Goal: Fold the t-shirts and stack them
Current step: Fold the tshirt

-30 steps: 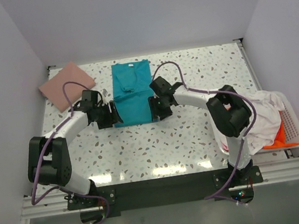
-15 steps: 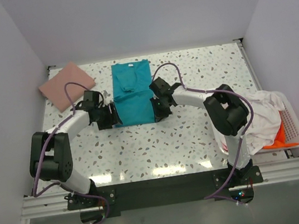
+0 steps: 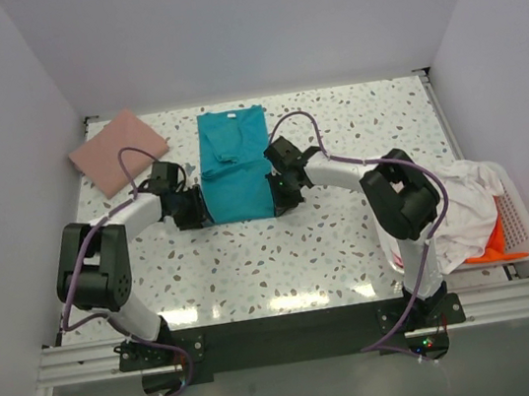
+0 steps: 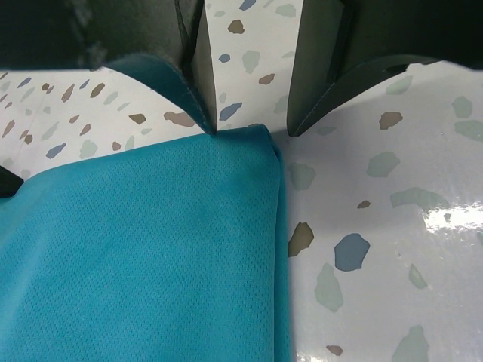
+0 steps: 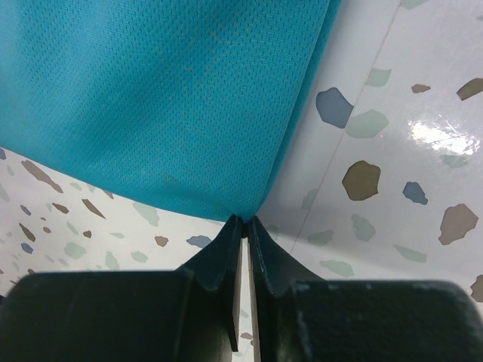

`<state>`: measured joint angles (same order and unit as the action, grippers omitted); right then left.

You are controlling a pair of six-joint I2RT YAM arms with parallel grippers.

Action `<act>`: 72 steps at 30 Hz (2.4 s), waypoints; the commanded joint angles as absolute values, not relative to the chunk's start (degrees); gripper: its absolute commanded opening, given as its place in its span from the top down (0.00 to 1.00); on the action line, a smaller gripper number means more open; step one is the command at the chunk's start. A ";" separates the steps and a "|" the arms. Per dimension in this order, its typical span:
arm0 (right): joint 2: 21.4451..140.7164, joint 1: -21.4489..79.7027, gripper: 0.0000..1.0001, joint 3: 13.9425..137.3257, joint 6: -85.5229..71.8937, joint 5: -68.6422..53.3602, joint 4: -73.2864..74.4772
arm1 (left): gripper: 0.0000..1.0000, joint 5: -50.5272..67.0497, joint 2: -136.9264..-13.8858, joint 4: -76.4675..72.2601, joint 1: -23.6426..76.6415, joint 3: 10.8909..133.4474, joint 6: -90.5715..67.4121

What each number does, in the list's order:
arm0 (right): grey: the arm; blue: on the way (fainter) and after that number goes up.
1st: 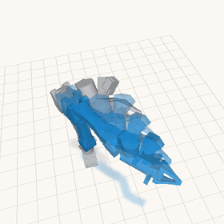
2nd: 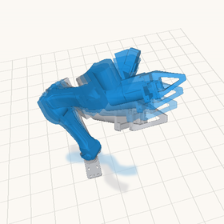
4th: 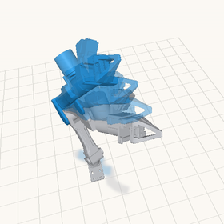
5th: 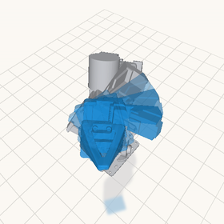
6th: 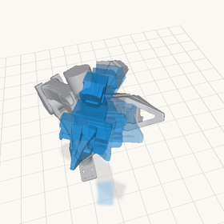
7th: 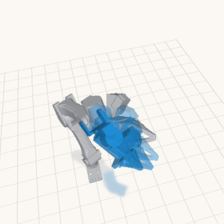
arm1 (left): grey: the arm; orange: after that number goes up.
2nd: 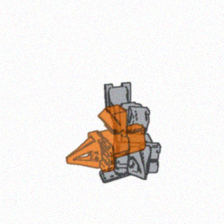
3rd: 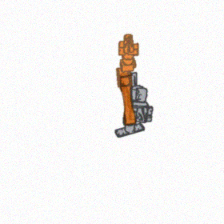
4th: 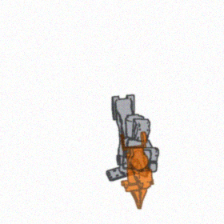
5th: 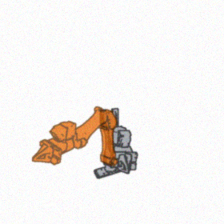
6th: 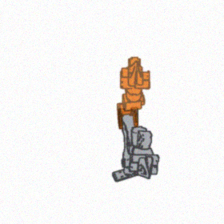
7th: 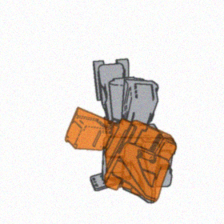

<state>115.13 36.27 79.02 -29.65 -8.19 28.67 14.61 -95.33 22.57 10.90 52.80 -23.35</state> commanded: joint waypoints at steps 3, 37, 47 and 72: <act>115.49 36.30 0.92 80.95 -29.27 -7.65 29.71 | 0.59 14.68 -97.03 19.25 10.63 52.91 -22.59; 100.82 36.30 1.00 94.21 -31.47 -4.05 47.37 | 1.00 17.83 -76.03 31.10 10.37 62.76 -24.79; 93.71 37.53 1.00 90.44 -29.09 -4.13 58.09 | 1.00 21.00 -73.40 49.56 10.28 65.92 -18.90; 80.68 48.69 1.00 81.74 -45.44 -0.18 69.88 | 1.00 37.26 -66.97 62.76 10.28 57.05 -19.07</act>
<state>80.23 48.80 82.50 -44.40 -3.57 66.37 35.73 -65.93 63.66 10.85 58.96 -20.71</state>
